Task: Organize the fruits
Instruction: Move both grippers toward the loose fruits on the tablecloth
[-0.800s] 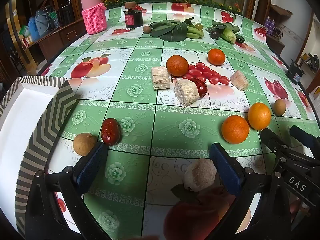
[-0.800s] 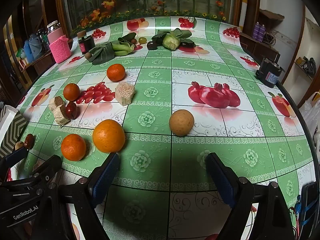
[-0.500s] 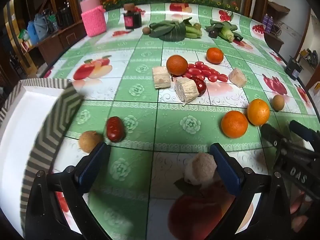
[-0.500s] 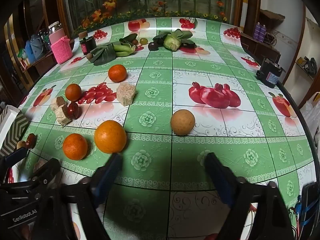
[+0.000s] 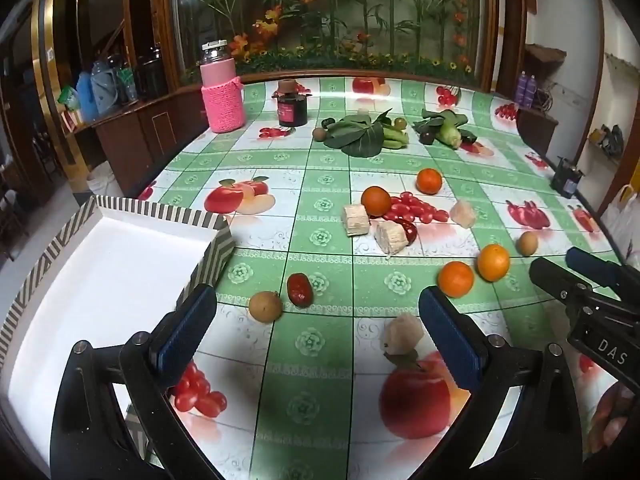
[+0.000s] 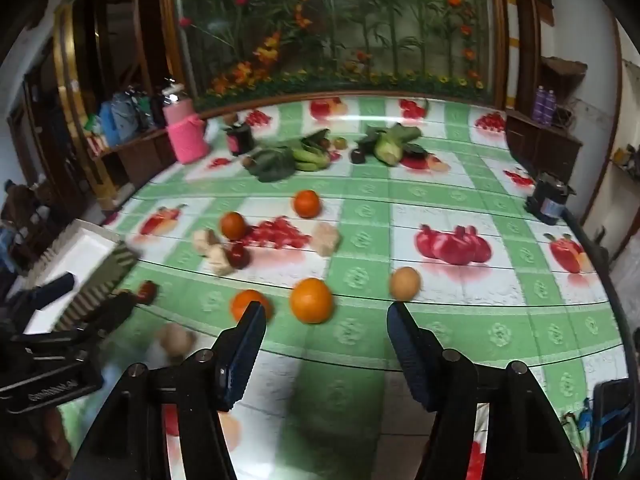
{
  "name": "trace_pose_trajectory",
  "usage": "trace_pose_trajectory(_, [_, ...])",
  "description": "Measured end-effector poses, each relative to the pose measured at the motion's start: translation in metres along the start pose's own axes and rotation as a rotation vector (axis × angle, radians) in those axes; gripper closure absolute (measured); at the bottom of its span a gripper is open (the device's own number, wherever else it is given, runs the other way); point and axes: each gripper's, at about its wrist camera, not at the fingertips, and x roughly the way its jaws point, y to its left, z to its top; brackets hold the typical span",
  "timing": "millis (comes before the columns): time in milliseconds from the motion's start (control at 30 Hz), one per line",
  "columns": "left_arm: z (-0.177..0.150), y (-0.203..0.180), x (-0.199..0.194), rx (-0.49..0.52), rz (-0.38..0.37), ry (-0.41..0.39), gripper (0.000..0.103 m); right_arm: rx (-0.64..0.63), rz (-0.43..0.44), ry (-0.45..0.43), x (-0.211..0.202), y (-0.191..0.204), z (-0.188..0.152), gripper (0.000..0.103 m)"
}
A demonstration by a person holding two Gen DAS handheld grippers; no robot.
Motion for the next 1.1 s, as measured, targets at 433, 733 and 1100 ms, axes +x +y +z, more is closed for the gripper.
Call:
trace_pose_trajectory(433, [-0.009, 0.017, -0.018, -0.002, -0.053, 0.011, 0.001, -0.033, 0.039, 0.001, -0.017, 0.009, -0.011, 0.041])
trace_pose_trajectory(733, [-0.018, 0.035, -0.017, 0.0, -0.1, 0.053, 0.001, -0.024, 0.071, 0.052, -0.004, 0.006, -0.019, 0.048])
trace_pose_trajectory(1100, [-0.018, 0.016, -0.003, 0.054, -0.158, 0.102, 0.003, -0.006, 0.108, 0.079, 0.007, 0.003, -0.021, 0.048])
